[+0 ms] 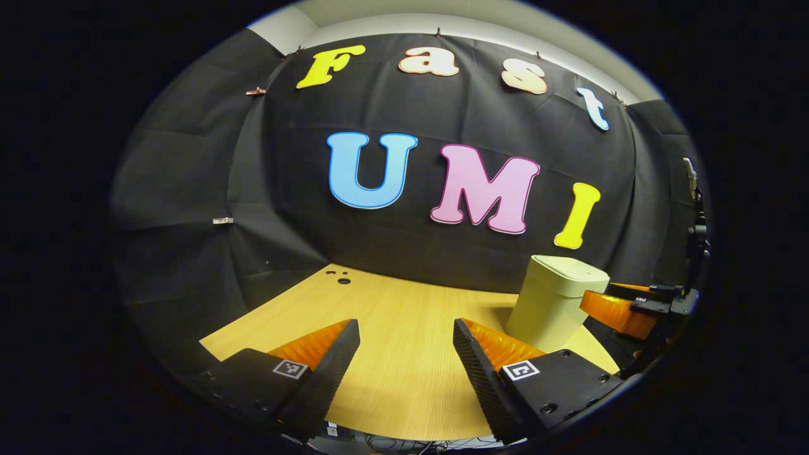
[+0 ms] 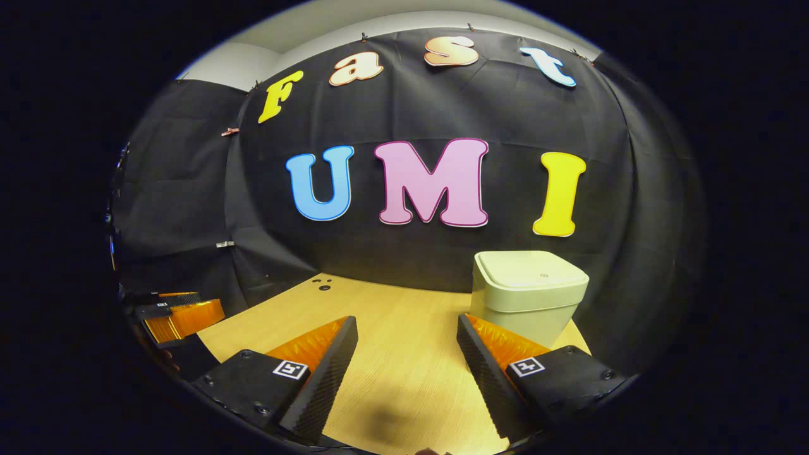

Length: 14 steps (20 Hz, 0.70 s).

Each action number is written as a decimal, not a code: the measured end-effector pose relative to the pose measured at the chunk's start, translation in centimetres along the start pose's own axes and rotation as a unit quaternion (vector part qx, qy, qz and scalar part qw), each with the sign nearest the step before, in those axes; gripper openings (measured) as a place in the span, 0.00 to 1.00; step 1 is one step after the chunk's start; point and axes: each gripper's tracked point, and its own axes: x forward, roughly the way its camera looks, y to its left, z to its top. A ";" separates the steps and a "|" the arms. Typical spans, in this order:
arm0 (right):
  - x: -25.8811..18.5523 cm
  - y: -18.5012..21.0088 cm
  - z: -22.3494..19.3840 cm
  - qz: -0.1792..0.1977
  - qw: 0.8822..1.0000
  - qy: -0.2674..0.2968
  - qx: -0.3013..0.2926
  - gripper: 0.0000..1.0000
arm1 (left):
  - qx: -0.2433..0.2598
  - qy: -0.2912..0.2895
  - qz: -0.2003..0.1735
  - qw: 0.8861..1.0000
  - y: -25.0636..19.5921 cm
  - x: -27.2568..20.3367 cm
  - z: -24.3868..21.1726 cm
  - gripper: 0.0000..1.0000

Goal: Press the lid of the desktop garbage bin to open it, pick up the crumpled paper on the desktop and throw it into the bin, then pick up the pop can on the desktop and drop it into the bin, and finally close the garbage bin lid.

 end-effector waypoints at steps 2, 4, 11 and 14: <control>0.0 0.0 -0.4 0.004 1.000 0.003 -0.002 0.99 | -0.006 0.003 0.006 1.000 0.2 -0.5 -0.6 0.96; -0.2 0.2 -1.0 0.004 1.000 0.009 -0.004 0.99 | -0.005 0.006 0.009 1.000 0.6 -0.9 -1.3 0.96; -0.8 0.0 -1.7 -0.007 1.000 0.008 0.000 0.99 | 0.010 0.007 0.007 1.000 1.4 -1.7 -1.5 0.96; -0.6 -0.4 -1.2 -0.018 1.000 0.001 0.004 0.99 | 0.016 0.008 0.005 1.000 1.8 -1.8 -1.4 0.96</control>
